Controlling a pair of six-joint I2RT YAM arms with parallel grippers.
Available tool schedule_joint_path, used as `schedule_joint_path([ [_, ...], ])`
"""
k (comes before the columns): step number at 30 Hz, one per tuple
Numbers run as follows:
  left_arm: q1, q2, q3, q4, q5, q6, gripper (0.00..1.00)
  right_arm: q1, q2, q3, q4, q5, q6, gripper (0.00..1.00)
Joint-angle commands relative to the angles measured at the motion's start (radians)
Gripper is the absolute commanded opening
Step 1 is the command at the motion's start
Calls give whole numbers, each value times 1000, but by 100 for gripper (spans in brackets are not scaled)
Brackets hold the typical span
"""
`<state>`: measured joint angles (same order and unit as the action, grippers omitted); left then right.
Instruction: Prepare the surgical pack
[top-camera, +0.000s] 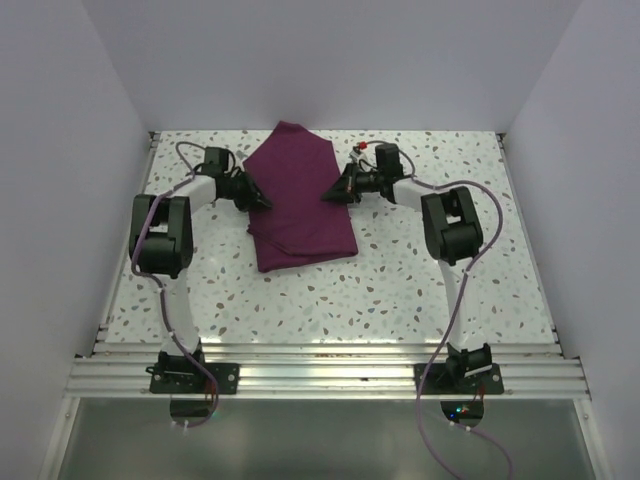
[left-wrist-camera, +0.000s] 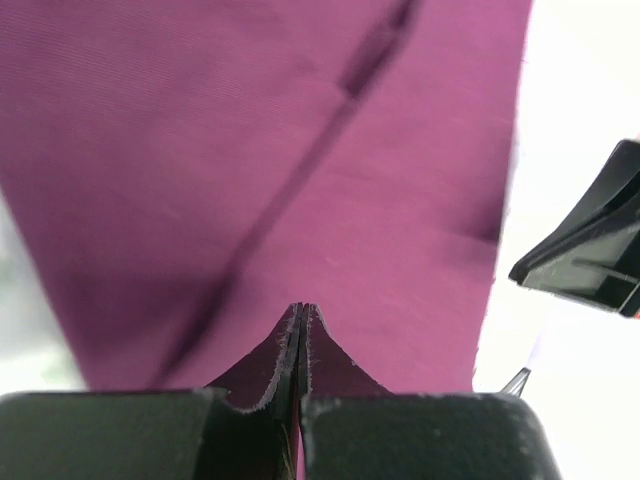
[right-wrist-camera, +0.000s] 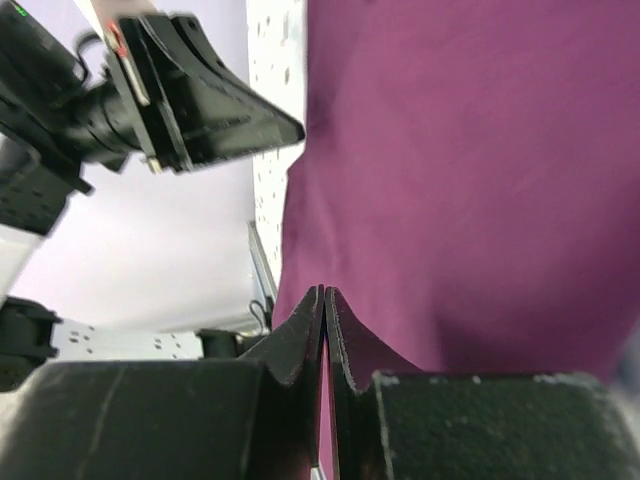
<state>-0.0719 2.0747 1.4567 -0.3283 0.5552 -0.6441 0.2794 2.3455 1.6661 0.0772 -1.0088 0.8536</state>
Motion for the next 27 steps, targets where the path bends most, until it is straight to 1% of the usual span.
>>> schedule_joint_path([
  [1,37,71,31,72,57,-29,0,-2,122,101,150,12,149,5],
  [3,44,114,39,121,89,-52,0,-3,170,142,194,15,180,5],
  [7,70,182,80,188,135,-87,0,-5,283,298,177,67,190,5],
  [8,70,186,83,224,141,-97,0,-6,299,329,153,81,185,5],
  [9,70,191,93,242,146,-106,0,-9,320,395,139,93,179,5],
  [11,109,209,103,297,156,-146,0,-16,371,452,118,145,180,6],
  [12,113,231,117,313,161,-166,0,-20,386,505,118,166,193,8],
  [13,116,245,129,372,166,-204,0,-25,421,536,95,203,199,9],
  [14,124,261,148,380,170,-219,0,-28,442,572,69,231,197,10],
  [15,126,301,190,386,175,-235,1,-32,458,643,44,249,197,11],
  [16,130,323,215,391,176,-258,1,-37,503,677,18,265,203,11],
  [17,136,341,265,393,173,-268,3,-42,523,743,7,304,225,12],
  [20,153,413,332,417,181,-327,5,-48,593,823,7,375,259,13],
  [21,156,448,378,432,186,-360,6,-49,604,868,0,404,257,14],
  [22,165,465,404,433,187,-371,10,-51,612,880,-11,430,257,16],
  [23,169,502,466,428,186,-379,12,-51,618,888,1,478,268,19],
  [24,172,518,494,425,186,-394,13,-52,621,891,13,498,271,20],
  [25,175,533,522,429,186,-403,16,-52,629,900,16,516,269,21],
  [26,185,545,554,440,186,-416,19,-54,630,908,22,538,269,23],
  [27,187,558,559,484,187,-448,22,-54,627,911,36,567,266,23],
])
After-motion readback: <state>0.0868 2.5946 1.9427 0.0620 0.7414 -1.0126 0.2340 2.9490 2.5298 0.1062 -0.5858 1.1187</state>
